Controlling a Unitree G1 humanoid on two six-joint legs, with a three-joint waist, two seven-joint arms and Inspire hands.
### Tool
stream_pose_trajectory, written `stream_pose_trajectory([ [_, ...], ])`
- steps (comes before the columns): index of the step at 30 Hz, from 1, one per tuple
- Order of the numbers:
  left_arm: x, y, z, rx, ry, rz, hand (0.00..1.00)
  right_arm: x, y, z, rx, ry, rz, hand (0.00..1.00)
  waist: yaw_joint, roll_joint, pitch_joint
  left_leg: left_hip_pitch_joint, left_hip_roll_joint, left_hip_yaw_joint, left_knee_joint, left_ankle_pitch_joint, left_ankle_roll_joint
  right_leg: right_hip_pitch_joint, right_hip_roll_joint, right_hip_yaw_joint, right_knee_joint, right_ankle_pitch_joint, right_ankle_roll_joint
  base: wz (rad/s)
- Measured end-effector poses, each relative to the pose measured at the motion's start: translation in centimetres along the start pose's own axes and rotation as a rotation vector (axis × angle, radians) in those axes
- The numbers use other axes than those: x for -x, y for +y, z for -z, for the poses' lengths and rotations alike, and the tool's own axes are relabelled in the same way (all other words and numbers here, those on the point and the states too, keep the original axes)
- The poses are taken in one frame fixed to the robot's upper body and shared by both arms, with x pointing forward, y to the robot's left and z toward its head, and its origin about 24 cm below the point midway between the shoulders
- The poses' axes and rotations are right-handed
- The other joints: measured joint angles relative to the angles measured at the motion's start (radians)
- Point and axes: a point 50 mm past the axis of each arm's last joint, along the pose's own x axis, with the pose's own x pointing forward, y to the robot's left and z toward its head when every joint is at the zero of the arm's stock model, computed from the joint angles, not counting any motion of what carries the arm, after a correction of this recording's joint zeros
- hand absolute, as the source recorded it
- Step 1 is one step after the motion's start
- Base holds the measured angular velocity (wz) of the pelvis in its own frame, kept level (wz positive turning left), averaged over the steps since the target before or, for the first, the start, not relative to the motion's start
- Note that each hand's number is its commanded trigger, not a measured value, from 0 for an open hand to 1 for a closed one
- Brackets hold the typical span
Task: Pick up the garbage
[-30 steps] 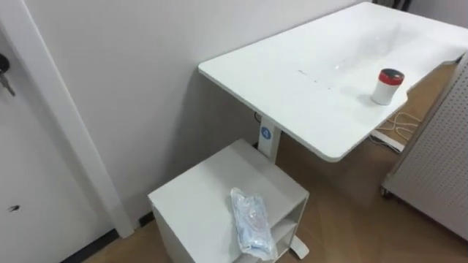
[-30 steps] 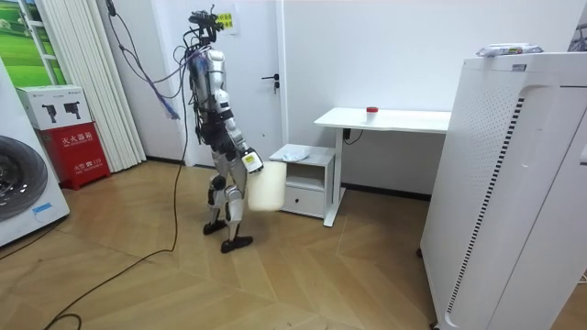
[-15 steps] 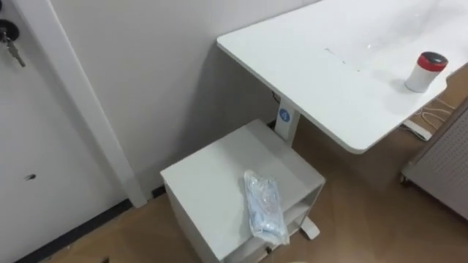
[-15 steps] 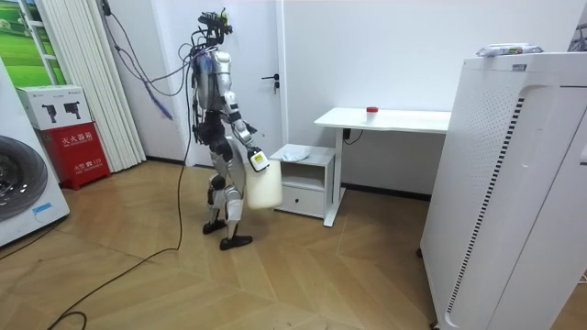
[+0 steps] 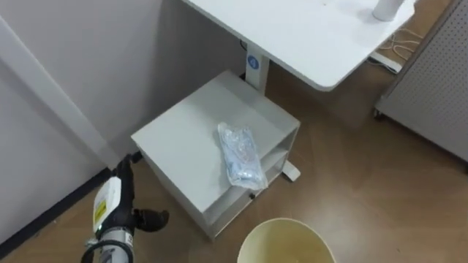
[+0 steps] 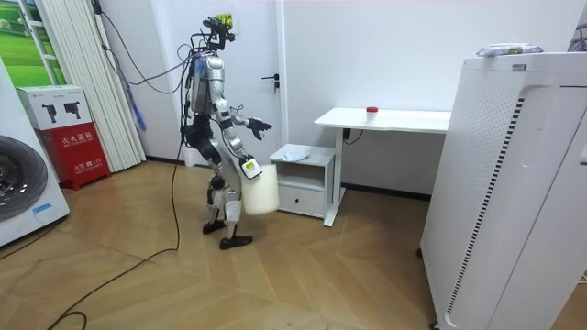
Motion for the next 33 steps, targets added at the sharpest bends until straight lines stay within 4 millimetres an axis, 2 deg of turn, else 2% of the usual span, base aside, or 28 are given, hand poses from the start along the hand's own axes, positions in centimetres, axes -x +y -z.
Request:
stream_pose_trajectory([
  [2,-0.5,0.1,-0.7,0.0,-0.016,-0.016,0.0,-0.2,0.0,-0.7,0.014,-0.021,-0.001,1.0,-0.025,0.003,0.0047,-0.037,0.006,-0.001,0.024,-0.004,0.004,-0.03,0.0,-0.001,0.019,0.001,-0.002,0.02],
  [4,-1.4,0.4,-2.1,0.013,-0.051,-0.053,0.0,-0.3,-0.1,-1.4,0.01,-0.047,0.004,1.0,-0.05,0.004,0.0131,-0.084,0.013,-0.001,0.058,-0.007,0.006,-0.07,0.0,-0.004,0.035,0.003,-0.008,-0.03],
  [7,-2.0,0.9,-3.1,0.017,-0.077,-0.085,0.0,-0.3,-0.2,-1.7,-0.01,-0.06,0.013,1.0,-0.074,0.007,0.0156,-0.129,0.031,0.014,0.1,-0.02,0.006,-0.113,0.01,0.004,0.054,0.007,-0.013,-0.18],
  [11,-2.7,1.4,-4.0,0.019,-0.105,-0.119,0.0,-0.4,-0.3,-2.1,-0.051,-0.077,0.03,1.0,-0.085,0.01,0.0183,-0.175,0.057,0.037,0.144,-0.039,0.003,-0.168,0.017,0.009,0.076,0.013,-0.023,-0.29],
  [14,-3.1,1.8,-4.5,0.03,-0.113,-0.144,0.0,-0.3,-0.4,-2.2,-0.067,-0.084,0.036,1.0,-0.109,0.008,0.0193,-0.206,0.058,0.051,0.166,-0.044,0.001,-0.215,0.019,0.022,0.114,0.009,-0.028,-0.13],
  [17,-3.3,2.3,-4.4,0.007,-0.12,-0.151,0.0,-0.3,-0.6,-2.2,-0.101,-0.085,0.045,1.0,-0.124,0.004,0.02,-0.229,0.06,0.073,0.203,-0.064,-0.001,-0.263,0.024,0.058,0.17,-0.01,-0.029,-0.24],
  [19,-3.3,2.3,-4.4,0.008,-0.12,-0.151,0.0,-0.3,-0.5,-2.3,-0.122,-0.09,0.046,1.0,-0.131,0.002,0.0209,-0.245,0.075,0.088,0.242,-0.087,-0.001,-0.292,0.036,0.078,0.206,-0.024,-0.031,-0.28],
  [21,-3.3,2.4,-4.3,0.005,-0.118,-0.158,0.0,-0.3,-0.4,-2.5,-0.133,-0.095,0.041,1.0,-0.145,-0.001,0.0224,-0.254,0.082,0.093,0.267,-0.099,-0.003,-0.304,0.042,0.082,0.224,-0.03,-0.034,-0.18],
  [27,-3.6,3.3,-4.2,-0.007,-0.13,-0.202,0.0,-0.2,-0.7,-2.4,-0.15,-0.102,0.05,1.0,-0.186,-0.015,0.0204,-0.289,0.106,0.099,0.326,-0.122,-0.007,-0.345,0.052,0.085,0.27,-0.04,-0.043,-0.1],
  [33,-3.3,2.7,-4.2,-0.096,-0.178,-0.176,0.0,0.3,-1.9,-0.3,-0.211,-0.034,0.126,1.0,-0.196,-0.016,0.0201,-0.315,0.13,0.099,0.359,-0.136,-0.011,-0.364,0.064,0.078,0.285,-0.047,-0.048,-0.04],
])
